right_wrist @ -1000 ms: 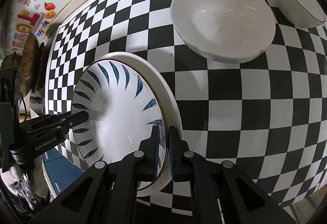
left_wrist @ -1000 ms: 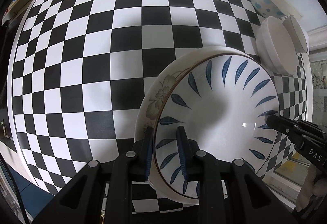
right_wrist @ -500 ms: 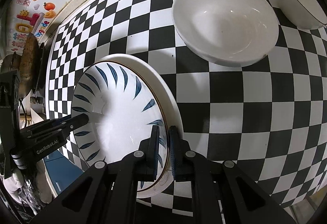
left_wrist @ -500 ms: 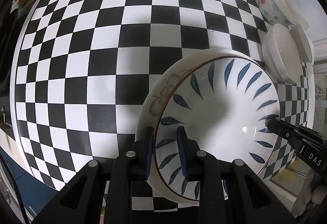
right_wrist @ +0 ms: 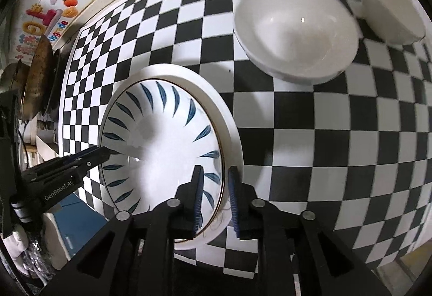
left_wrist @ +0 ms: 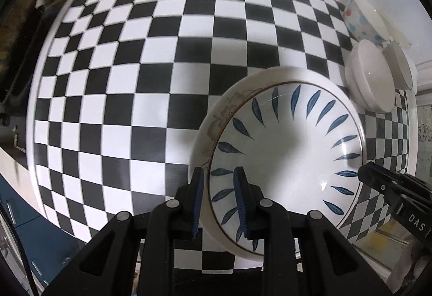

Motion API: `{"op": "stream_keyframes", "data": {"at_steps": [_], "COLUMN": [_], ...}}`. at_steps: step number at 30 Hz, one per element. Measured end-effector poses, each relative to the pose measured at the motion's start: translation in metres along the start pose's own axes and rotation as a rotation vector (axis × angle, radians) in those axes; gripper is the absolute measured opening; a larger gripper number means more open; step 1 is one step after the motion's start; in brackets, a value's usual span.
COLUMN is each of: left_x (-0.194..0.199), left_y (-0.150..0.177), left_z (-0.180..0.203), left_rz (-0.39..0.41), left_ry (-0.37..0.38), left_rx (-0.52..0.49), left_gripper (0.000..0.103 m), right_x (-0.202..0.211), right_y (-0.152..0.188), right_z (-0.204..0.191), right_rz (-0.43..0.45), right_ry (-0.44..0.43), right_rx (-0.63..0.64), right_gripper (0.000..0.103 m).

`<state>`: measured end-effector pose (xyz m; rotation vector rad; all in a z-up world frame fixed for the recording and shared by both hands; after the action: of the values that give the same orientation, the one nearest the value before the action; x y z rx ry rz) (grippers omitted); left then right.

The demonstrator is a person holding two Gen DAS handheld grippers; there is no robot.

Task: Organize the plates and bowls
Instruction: 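Lower the plate stack onto the cloth center and open both grippers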

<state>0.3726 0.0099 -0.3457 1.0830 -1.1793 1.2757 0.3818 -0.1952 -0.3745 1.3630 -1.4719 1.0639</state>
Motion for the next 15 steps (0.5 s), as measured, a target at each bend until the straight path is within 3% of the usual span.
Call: {"op": "stream_keyframes", "data": {"at_steps": [4, 9, 11, 13, 14, 15], "left_x": [0.027, 0.065, 0.083, 0.1, 0.111, 0.118], "left_y": [0.012, 0.03, 0.04, 0.048, 0.055, 0.057], "left_z": [0.003, 0.001, 0.003, 0.003, 0.002, 0.004], "left_rz": [0.079, 0.16, 0.198, 0.238, 0.262, 0.28], "left_ry": [-0.023, -0.017, -0.014, -0.018, -0.021, -0.021], "left_rx": [-0.035, -0.058, -0.062, -0.065, -0.068, -0.07], "left_gripper": [0.021, 0.021, 0.023, 0.032, 0.036, 0.047], "right_x": [0.026, 0.06, 0.077, 0.093, 0.099, 0.105], "right_y": [0.012, 0.034, 0.047, 0.06, 0.066, 0.071], "right_z": [-0.016, -0.034, -0.043, -0.052, -0.056, -0.059], "right_rz": [0.068, 0.14, 0.172, 0.21, 0.224, 0.236], "right_ry": [0.062, 0.078, 0.076, 0.079, 0.077, 0.075], "right_rx": [0.043, 0.061, 0.067, 0.073, 0.078, 0.082], "right_gripper": [0.024, 0.026, 0.035, 0.059, 0.065, 0.075]}}
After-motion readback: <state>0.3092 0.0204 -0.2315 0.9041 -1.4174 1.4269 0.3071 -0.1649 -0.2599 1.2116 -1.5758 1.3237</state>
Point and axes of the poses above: each gripper's, at about its wrist camera, not at the fingertips, and x roughly against the way its jaws point, z to its right, y to its underside, the point moved 4 cm from there along -x, roughly the way its jaws point, and after that the axes turned 2 degrees about y, right-handed, at the moved point
